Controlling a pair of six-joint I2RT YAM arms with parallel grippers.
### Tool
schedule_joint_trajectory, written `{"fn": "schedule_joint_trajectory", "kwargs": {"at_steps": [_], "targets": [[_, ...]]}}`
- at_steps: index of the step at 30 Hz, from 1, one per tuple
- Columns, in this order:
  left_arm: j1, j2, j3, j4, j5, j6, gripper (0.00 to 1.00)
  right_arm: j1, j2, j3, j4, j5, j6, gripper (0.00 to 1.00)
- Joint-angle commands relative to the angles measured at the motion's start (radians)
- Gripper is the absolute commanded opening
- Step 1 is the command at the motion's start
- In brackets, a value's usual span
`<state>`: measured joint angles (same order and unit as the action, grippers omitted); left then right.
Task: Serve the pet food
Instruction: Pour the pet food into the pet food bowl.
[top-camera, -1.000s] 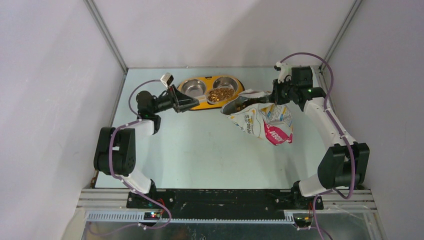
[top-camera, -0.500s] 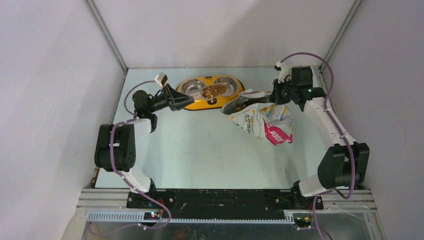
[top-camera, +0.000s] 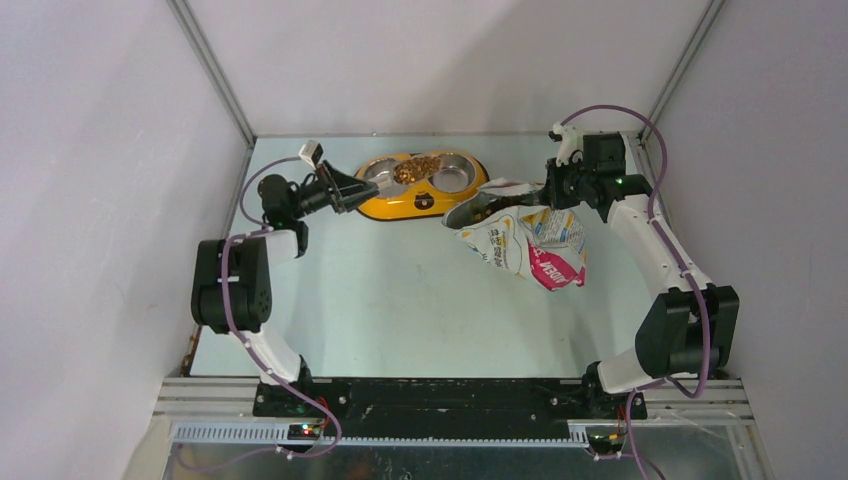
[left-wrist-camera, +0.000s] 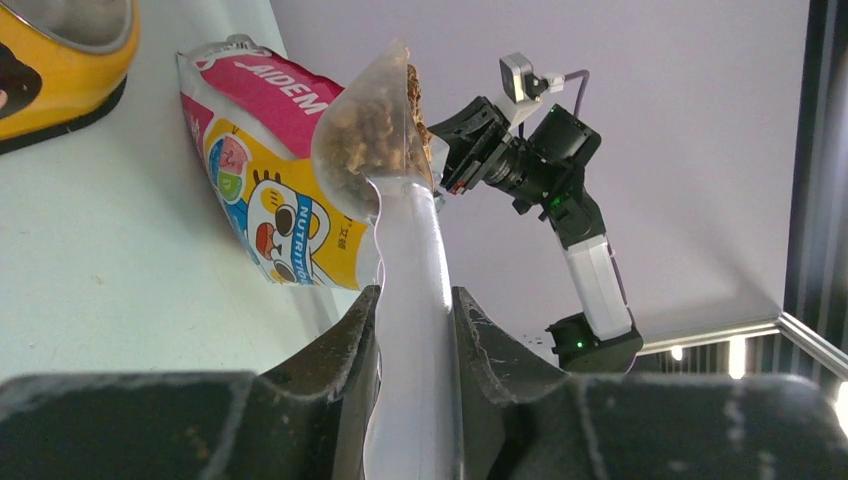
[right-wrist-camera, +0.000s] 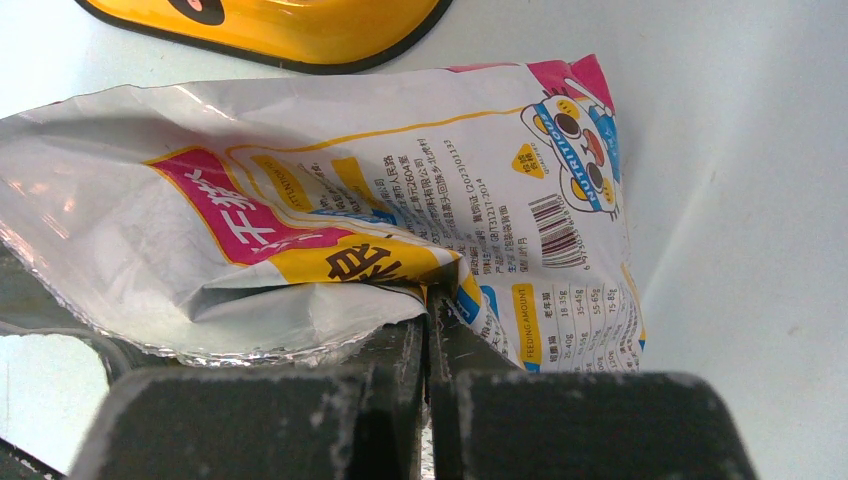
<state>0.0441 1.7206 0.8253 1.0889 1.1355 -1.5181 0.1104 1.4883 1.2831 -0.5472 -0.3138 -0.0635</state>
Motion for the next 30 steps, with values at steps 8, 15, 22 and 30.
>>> {"fn": "schedule_joint_trajectory", "kwargs": {"at_steps": [8, 15, 22, 30], "targets": [[0.035, 0.061, 0.089, 0.032, -0.032, 0.041, 0.00, -0.036, 0.014, 0.001, -0.026, 0.122, -0.038, 0.00], [0.053, 0.109, 0.125, 0.009, -0.043, 0.064, 0.00, -0.035, 0.016, 0.000, -0.026, 0.120, -0.036, 0.00], [0.075, 0.152, 0.140, 0.007, -0.065, 0.074, 0.00, -0.037, 0.016, 0.000, -0.026, 0.119, -0.036, 0.00], [0.091, 0.189, 0.174, -0.069, -0.090, 0.141, 0.00, -0.037, 0.015, 0.000, -0.026, 0.117, -0.035, 0.00]]}}
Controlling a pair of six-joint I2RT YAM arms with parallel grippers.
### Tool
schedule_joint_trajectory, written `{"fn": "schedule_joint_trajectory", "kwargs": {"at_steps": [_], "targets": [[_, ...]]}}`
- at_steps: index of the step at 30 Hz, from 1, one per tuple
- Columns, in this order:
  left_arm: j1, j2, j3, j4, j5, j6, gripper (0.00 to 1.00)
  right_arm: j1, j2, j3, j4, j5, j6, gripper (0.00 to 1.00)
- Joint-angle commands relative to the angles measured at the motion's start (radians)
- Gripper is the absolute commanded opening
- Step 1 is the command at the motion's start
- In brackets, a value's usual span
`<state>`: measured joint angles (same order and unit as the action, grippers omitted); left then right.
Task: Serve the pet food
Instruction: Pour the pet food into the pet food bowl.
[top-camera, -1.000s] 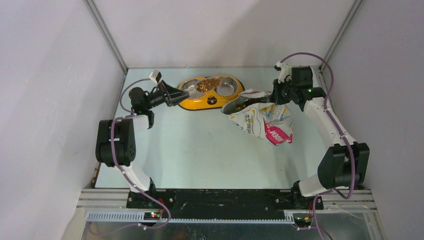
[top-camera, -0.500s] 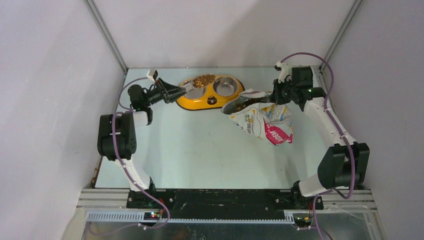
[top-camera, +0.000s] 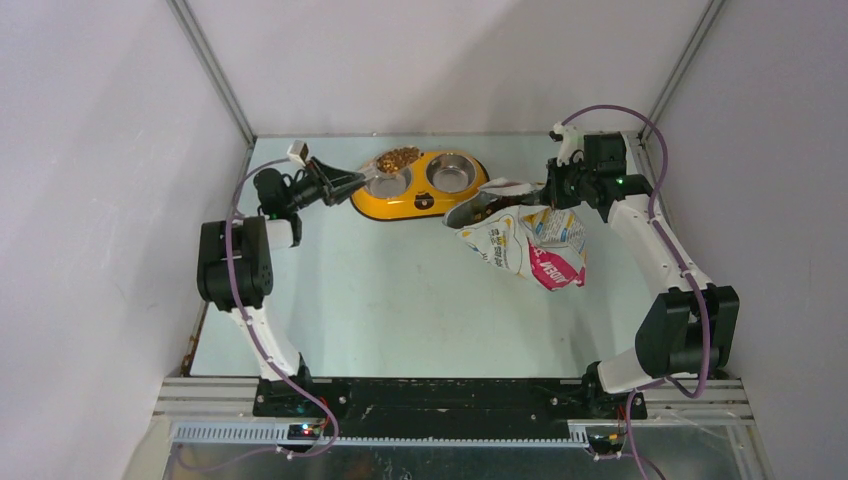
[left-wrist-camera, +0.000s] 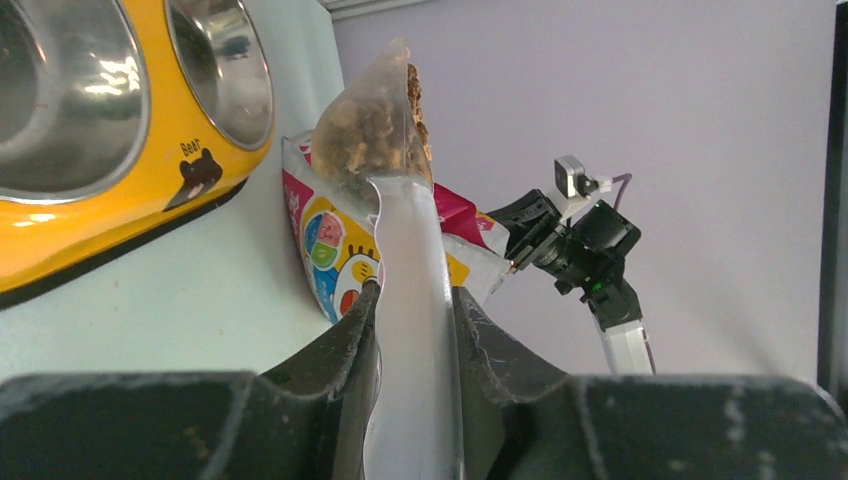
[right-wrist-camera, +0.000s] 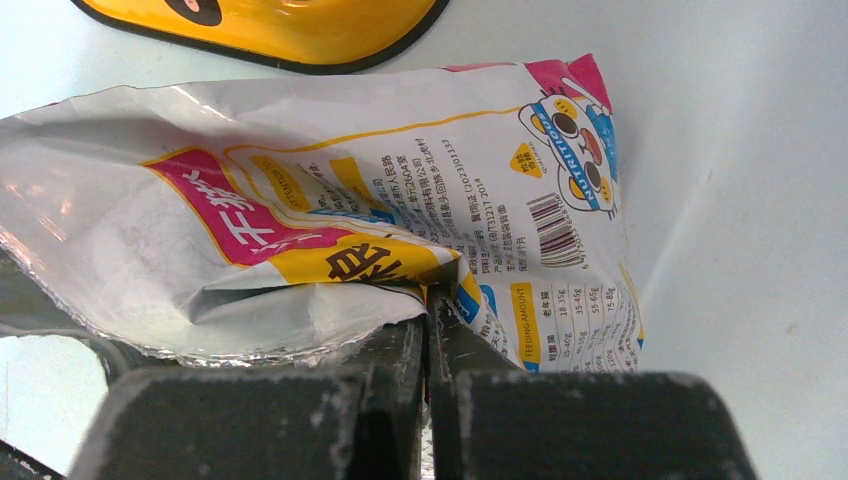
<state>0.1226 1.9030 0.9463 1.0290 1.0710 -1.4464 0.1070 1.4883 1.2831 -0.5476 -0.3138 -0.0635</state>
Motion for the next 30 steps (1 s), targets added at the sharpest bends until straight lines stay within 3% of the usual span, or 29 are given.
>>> {"fn": "schedule_joint_trajectory", "kwargs": {"at_steps": [1, 30], "targets": [[0.015, 0.011, 0.061, -0.019, -0.029, 0.084, 0.00, -0.034, 0.015, 0.001, -0.025, 0.117, -0.035, 0.00], [0.064, 0.132, 0.111, -0.126, -0.083, 0.218, 0.00, -0.035, 0.010, 0.000, -0.030, 0.116, -0.035, 0.00]]}}
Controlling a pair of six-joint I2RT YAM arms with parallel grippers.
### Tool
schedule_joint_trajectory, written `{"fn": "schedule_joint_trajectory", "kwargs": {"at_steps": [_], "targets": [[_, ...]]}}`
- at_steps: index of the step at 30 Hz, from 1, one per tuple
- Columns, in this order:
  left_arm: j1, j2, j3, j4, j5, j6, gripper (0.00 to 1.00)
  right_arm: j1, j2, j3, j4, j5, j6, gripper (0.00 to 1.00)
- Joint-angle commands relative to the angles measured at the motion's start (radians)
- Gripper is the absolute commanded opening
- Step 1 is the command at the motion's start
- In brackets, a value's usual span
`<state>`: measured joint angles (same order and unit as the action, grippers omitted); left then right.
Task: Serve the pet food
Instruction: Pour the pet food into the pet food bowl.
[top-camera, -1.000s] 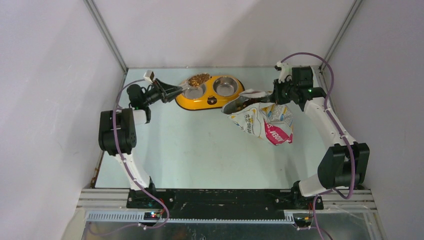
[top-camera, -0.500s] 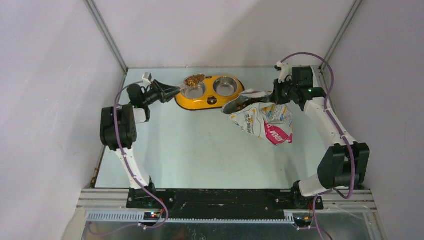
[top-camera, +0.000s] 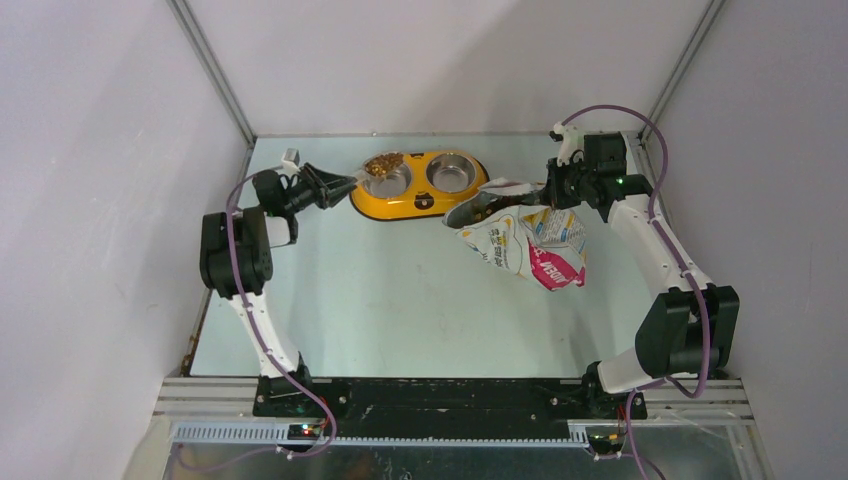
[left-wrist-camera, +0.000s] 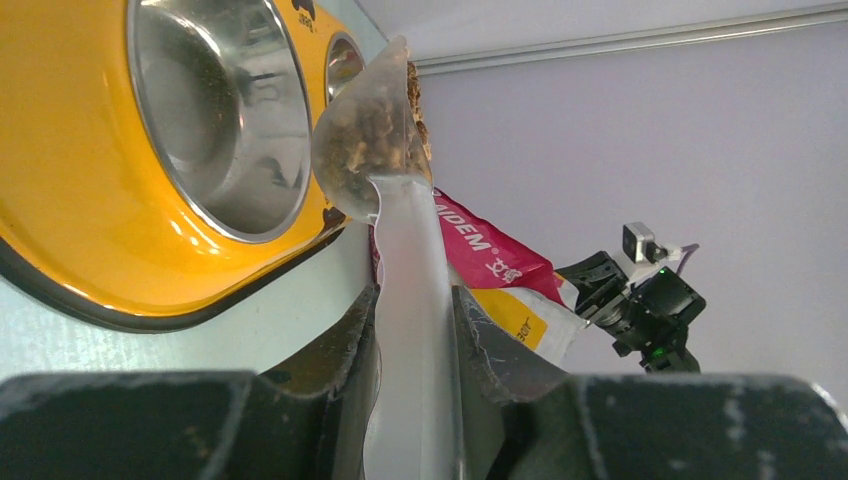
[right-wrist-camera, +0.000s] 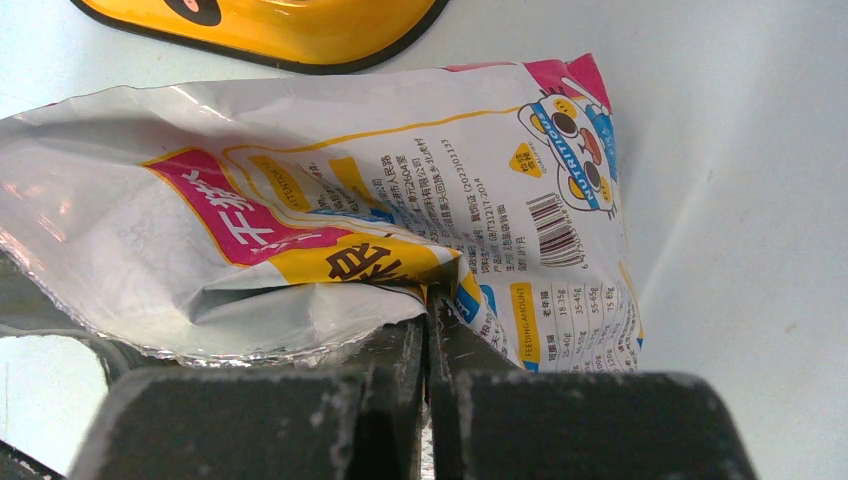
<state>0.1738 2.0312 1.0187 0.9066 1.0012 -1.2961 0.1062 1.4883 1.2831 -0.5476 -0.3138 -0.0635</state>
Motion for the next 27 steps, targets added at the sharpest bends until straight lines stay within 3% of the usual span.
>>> {"fn": "schedule_joint_trajectory", "kwargs": {"at_steps": [1, 27], "targets": [[0.014, 0.004, 0.038, -0.006, -0.019, 0.075, 0.00, -0.033, 0.009, 0.000, -0.030, 0.115, -0.035, 0.00], [0.020, 0.004, 0.045, -0.246, -0.103, 0.278, 0.00, -0.036, -0.010, -0.042, 0.003, 0.108, -0.042, 0.00]]}}
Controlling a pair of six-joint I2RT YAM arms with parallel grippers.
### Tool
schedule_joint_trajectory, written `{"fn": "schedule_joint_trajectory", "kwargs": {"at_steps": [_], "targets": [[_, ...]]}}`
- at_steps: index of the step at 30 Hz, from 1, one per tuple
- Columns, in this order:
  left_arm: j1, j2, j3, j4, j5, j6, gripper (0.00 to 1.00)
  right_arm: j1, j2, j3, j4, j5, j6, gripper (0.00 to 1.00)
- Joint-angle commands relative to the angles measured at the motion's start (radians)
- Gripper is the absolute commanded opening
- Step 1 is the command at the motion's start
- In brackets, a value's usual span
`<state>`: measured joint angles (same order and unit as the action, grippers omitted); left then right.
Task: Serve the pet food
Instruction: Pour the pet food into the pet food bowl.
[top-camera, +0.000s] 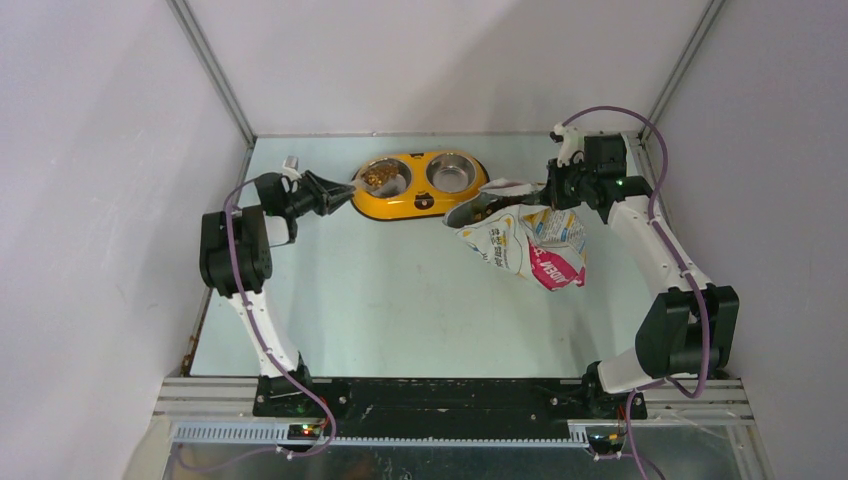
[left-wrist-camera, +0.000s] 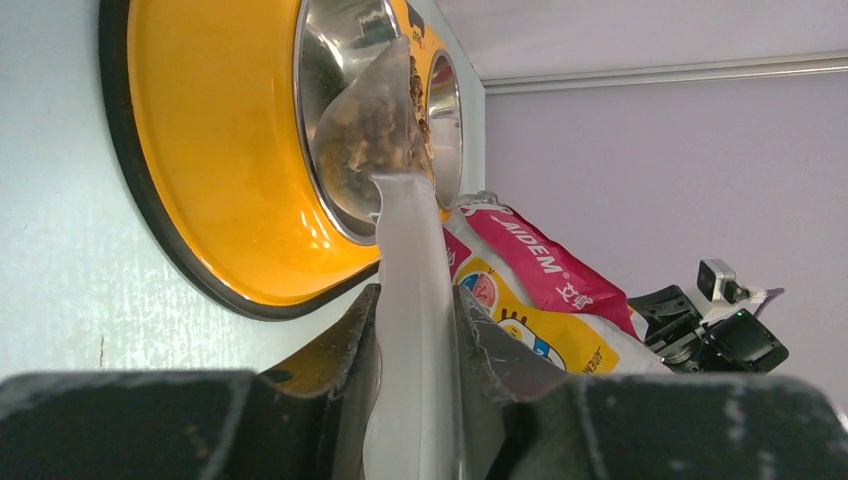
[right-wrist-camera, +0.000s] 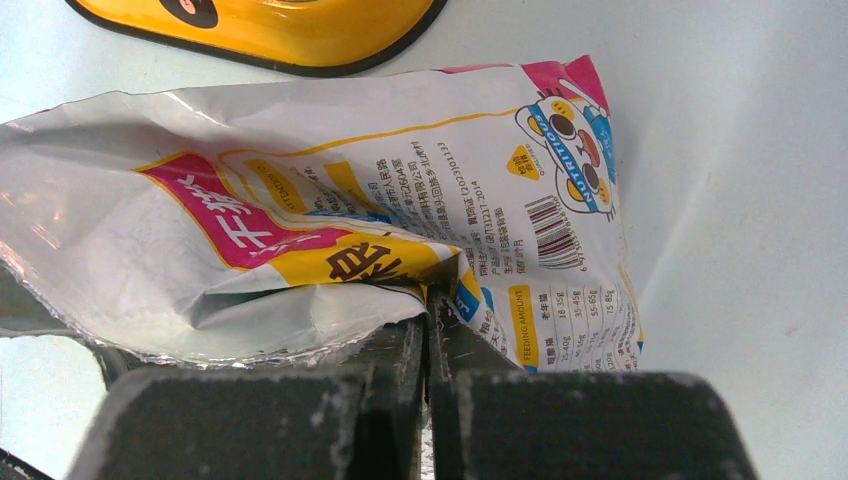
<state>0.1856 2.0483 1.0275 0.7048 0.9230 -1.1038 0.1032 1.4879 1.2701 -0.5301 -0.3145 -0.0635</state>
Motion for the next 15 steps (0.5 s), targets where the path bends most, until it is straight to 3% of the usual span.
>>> {"fn": "schedule_joint_trajectory", "kwargs": {"at_steps": [1, 15], "targets": [[0.008, -0.015, 0.037, -0.057, -0.027, 0.090, 0.00, -0.035, -0.012, -0.031, -0.013, 0.108, -0.043, 0.00], [-0.005, -0.037, 0.065, -0.195, -0.078, 0.197, 0.00, -0.034, -0.079, -0.072, 0.021, 0.101, -0.086, 0.00]]}}
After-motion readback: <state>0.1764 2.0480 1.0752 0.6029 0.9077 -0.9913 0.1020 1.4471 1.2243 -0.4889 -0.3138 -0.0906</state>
